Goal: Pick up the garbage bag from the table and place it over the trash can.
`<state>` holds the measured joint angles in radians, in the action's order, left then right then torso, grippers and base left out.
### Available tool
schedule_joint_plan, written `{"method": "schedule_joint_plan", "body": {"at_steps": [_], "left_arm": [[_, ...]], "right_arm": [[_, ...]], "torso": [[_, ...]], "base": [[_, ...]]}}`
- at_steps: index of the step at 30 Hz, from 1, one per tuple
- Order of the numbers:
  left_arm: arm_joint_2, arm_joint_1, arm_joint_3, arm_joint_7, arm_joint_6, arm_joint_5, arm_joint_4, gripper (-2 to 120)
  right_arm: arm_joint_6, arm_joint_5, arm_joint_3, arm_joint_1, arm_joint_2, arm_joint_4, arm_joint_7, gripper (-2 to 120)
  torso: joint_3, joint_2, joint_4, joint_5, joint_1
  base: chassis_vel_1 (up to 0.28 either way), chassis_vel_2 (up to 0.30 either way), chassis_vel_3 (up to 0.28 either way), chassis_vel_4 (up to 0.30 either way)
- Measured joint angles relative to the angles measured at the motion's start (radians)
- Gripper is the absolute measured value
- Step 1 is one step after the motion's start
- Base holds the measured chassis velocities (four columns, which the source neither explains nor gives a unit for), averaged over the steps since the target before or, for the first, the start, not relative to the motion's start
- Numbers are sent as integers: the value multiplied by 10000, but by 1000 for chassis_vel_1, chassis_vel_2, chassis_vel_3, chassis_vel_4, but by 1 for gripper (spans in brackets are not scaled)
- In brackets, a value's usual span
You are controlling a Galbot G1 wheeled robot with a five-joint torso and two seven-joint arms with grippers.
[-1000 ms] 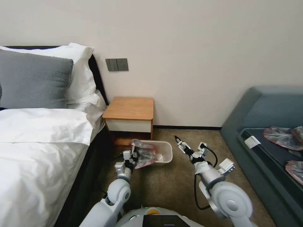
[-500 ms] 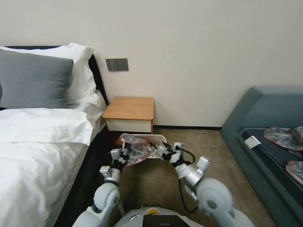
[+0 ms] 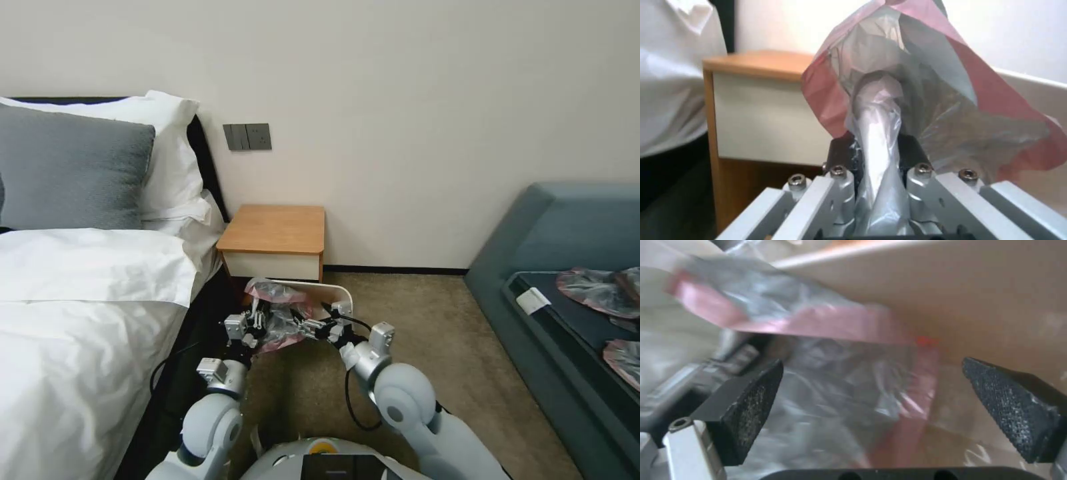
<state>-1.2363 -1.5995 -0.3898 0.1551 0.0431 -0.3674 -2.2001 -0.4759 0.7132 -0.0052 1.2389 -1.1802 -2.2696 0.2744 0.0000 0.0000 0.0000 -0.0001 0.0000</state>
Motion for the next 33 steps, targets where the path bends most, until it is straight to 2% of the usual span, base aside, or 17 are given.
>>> {"method": "schedule_joint_plan", "body": {"at_steps": [9,11,12,14,15,16,20,22,23,25,29,32,33], "left_arm": [[-27,-319,-249,-183,35,316,-560,9],[-69,-397,-250,-254,36,417,-662,9],[-69,-397,-250,-254,36,417,-662,9],[-88,-455,-249,-351,62,542,-729,9],[-88,-455,-249,-351,62,542,-729,9],[-94,-490,-252,-417,91,610,-776,9],[-114,-549,-265,-481,113,661,-854,9],[-142,-609,-269,-523,115,732,-880,9],[-142,-609,-269,-523,115,732,-880,9],[-181,-663,-265,-573,114,788,-911,9],[-214,-685,-233,-599,81,795,-928,9],[-258,-698,-215,-615,42,800,-927,9],[-258,-698,-215,-615,42,800,-927,9]], "right_arm": [[31,-275,26,-145,-114,137,-11,97],[131,-370,38,-168,-159,169,-17,89],[131,-370,38,-168,-159,169,-17,89],[209,-462,49,-167,-184,175,-52,80],[209,-462,49,-167,-184,175,-52,80],[229,-507,61,-160,-186,175,-99,73],[335,-681,91,-113,-188,173,-216,65],[419,-905,121,-51,-190,158,-330,54],[419,-905,121,-51,-190,158,-330,54],[514,-1181,182,56,-198,158,-540,44],[593,-1419,229,252,-201,150,-797,36],[737,-1753,264,406,-190,145,-1067,21],[737,-1753,264,406,-190,145,-1067,21]], "torso": [[0,0,0,0,0],[0,0,0,0,0],[0,0,0,0,0],[0,0,0,0,0],[0,0,0,0,0],[0,0,0,1,0],[0,0,-1,1,0],[0,0,0,1,0],[0,0,0,1,0],[0,0,0,1,0],[0,0,-1,1,0],[0,0,0,1,0],[0,0,0,1,0]], "base": [[0,0,0,0],[0,0,0,0],[0,0,0,0],[0,0,0,0],[0,0,0,0],[0,0,0,0],[0,0,0,0],[0,0,0,0],[0,0,0,0],[0,0,0,0],[0,0,0,0],[0,0,0,0],[0,0,0,0]]}}
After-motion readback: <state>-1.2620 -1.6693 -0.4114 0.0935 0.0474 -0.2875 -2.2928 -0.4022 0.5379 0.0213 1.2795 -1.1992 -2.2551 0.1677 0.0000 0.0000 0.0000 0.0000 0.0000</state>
